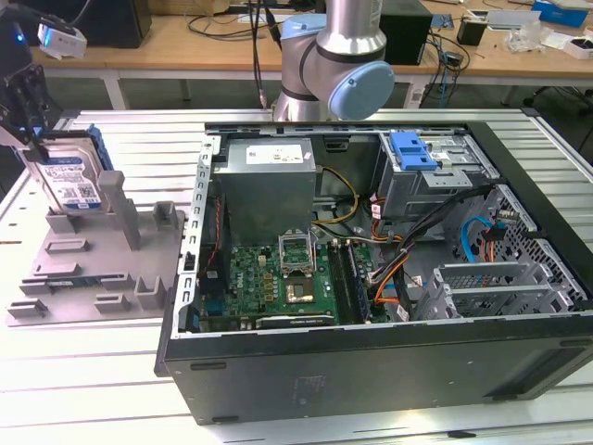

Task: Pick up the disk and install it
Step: 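Pick up the disk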

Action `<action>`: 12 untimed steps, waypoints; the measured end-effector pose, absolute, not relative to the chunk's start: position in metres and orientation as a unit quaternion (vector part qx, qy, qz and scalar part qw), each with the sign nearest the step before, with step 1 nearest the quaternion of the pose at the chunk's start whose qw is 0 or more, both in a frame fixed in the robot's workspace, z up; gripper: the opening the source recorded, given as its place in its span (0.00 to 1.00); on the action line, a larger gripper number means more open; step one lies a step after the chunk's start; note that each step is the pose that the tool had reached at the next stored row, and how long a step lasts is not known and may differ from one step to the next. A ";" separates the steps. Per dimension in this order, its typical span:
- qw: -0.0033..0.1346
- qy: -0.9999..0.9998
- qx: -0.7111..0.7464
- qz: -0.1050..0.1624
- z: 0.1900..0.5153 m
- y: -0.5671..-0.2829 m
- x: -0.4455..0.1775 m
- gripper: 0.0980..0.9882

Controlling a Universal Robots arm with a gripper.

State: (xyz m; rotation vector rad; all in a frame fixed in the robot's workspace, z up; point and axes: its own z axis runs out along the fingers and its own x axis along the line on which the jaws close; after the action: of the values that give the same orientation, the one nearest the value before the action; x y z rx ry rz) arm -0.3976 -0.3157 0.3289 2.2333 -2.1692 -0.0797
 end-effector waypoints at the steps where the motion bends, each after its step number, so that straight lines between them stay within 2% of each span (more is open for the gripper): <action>1: 0.014 -0.696 0.717 -0.026 0.331 -0.316 -0.398 0.30; 12: 0.014 -0.696 0.717 -0.026 0.354 -0.314 -0.398 0.30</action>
State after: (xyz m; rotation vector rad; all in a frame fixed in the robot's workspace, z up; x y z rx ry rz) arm -0.3976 -0.3143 0.3544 2.2333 -2.1691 -0.0796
